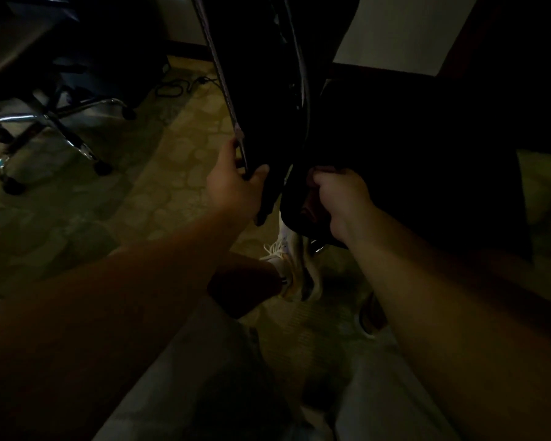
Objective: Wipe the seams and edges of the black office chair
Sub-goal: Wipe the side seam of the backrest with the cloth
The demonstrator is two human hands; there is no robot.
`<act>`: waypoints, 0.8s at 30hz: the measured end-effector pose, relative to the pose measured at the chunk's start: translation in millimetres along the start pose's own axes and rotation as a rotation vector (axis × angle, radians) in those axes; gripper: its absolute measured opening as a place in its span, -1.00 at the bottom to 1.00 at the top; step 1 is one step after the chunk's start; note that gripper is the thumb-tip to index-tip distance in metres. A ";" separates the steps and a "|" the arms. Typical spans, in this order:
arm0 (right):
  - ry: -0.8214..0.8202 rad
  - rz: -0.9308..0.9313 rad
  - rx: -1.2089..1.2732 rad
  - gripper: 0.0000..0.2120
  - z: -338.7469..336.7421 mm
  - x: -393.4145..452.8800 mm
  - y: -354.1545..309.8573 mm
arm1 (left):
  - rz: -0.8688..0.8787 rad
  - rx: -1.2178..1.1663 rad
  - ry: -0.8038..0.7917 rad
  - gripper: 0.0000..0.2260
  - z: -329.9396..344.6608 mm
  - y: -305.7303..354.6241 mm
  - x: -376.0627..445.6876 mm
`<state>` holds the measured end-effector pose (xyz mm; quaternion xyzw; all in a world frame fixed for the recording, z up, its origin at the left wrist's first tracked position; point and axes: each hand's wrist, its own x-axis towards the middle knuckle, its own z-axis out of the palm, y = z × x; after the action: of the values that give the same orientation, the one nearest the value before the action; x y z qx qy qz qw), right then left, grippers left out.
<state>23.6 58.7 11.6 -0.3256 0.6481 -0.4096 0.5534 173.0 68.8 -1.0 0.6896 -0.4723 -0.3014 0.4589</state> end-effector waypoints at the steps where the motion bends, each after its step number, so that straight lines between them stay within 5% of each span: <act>1: -0.005 -0.005 0.020 -0.89 1.5 2.9 -1.5 | -0.011 -0.004 -0.009 -0.55 -1.7 0.2 4.5; 6: 0.050 0.037 0.114 -0.83 1.3 22.3 -7.9 | -0.008 0.036 -0.013 -0.48 -1.6 5.3 27.4; 24: -0.161 0.145 0.066 -0.70 39.5 62.9 -35.4 | 0.016 0.044 -0.001 -0.56 7.0 -3.8 65.3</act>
<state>50.3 -19.2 12.7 -0.2912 0.6097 -0.3620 0.6422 192.7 6.3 -6.1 0.6955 -0.4847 -0.2875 0.4457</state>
